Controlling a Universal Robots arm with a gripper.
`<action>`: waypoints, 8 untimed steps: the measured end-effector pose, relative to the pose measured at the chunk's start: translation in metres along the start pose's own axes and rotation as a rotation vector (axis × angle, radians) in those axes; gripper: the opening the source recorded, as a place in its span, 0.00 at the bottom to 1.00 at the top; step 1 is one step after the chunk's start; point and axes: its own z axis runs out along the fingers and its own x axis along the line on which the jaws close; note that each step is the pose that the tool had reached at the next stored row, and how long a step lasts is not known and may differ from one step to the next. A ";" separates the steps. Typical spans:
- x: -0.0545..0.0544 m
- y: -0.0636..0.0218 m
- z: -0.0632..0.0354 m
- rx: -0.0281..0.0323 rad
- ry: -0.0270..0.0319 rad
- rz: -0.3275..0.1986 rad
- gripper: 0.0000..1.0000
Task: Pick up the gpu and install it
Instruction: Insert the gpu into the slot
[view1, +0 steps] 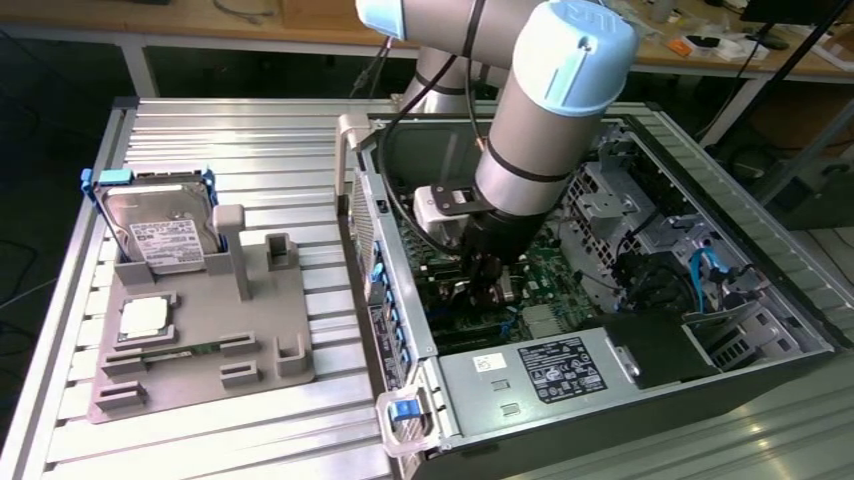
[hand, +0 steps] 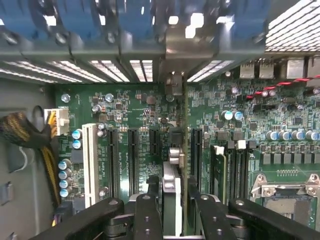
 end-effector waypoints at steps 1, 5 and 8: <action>0.000 0.0000 -0.0009 0.0011 -0.0007 0.000 0.33; 0.000 0.0000 -0.0083 0.0051 -0.0003 0.000 0.33; 0.000 -0.0001 -0.0149 0.0090 -0.0005 0.000 0.33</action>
